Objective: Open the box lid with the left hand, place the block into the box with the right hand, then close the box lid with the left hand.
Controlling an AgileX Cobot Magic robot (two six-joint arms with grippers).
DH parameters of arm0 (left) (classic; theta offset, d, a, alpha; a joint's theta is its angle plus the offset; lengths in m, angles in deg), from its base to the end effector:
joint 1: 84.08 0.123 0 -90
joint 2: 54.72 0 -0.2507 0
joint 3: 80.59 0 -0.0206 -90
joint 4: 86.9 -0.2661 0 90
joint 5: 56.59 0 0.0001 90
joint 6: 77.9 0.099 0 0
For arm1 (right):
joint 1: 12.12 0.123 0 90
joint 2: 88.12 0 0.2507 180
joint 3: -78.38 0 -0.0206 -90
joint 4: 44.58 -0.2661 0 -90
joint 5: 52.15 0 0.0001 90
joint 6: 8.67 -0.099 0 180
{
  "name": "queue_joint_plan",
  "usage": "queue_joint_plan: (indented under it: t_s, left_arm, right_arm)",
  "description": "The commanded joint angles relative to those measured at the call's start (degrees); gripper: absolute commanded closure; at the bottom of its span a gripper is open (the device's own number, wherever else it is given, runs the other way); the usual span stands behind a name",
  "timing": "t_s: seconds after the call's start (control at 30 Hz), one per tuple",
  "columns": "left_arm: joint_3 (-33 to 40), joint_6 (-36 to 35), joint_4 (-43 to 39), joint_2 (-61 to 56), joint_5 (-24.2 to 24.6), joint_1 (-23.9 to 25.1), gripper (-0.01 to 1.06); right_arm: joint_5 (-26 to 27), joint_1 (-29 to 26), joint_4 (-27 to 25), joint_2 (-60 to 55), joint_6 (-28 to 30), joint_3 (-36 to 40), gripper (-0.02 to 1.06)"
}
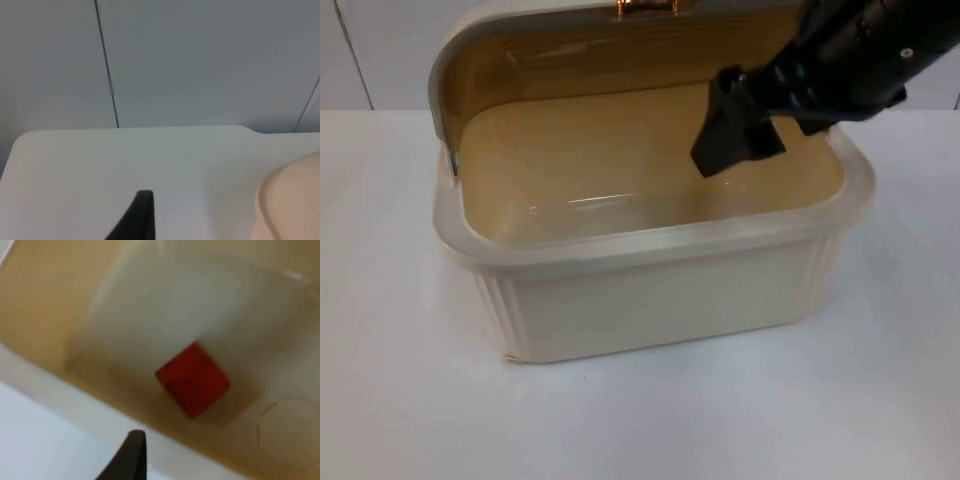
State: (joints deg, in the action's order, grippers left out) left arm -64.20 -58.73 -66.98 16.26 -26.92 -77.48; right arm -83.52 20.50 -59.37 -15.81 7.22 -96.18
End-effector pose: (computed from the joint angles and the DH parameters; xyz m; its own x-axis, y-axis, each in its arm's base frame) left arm 0.2713 0.0146 0.3506 -0.4270 -0.0201 -0.9040 0.0505 0.9977 -0.0461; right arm 0.3189 0.2198 0.1972 -0.6439 -0.4775 -0.5978 -0.6374 0.7670 0.0739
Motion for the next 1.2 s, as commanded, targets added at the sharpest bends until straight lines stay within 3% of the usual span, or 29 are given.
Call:
queue_joint_plan:
  t_s: [0.0, 0.37, 0.53, 0.73, 0.87, 0.9, 1.17]
  left_arm:
    - [0.2, 0.0, 0.0, -0.3, -0.5, 0.2, 0.00]
    - [0.2, 0.0, -0.2, -0.3, -0.5, 0.2, 0.00]
    - [0.2, 0.0, -0.2, -0.3, -0.5, 0.2, 0.00]
    - [0.2, 0.0, 0.0, -0.3, -0.5, 0.1, 0.00]
    - [0.2, 0.0, -0.2, -0.3, -0.5, -1.4, 0.00]
    - [0.2, 0.0, -0.2, -0.3, -0.5, -1.4, 0.00]
    - [0.2, 0.0, -0.9, -0.3, -0.5, -2.2, 0.00]
  right_arm:
    - [-2.6, 0.2, -0.6, 0.9, -0.2, -0.4, -0.01]
    - [-4.8, -0.1, -1.6, 13.9, -2.5, -0.4, -0.01]
    - [-2.3, -1.7, 0.8, 20.2, -3.6, -0.4, -0.01]
    - [1.1, -7.1, 4.5, 26.7, -6.7, -0.4, -0.01]
    - [1.0, -17.4, 6.4, 33.2, -6.9, -0.4, -0.01]
    - [1.0, -17.4, 6.4, 33.2, -6.9, -0.4, -0.01]
    - [-4.9, -35.6, 12.1, 41.1, -6.9, -0.4, -0.01]
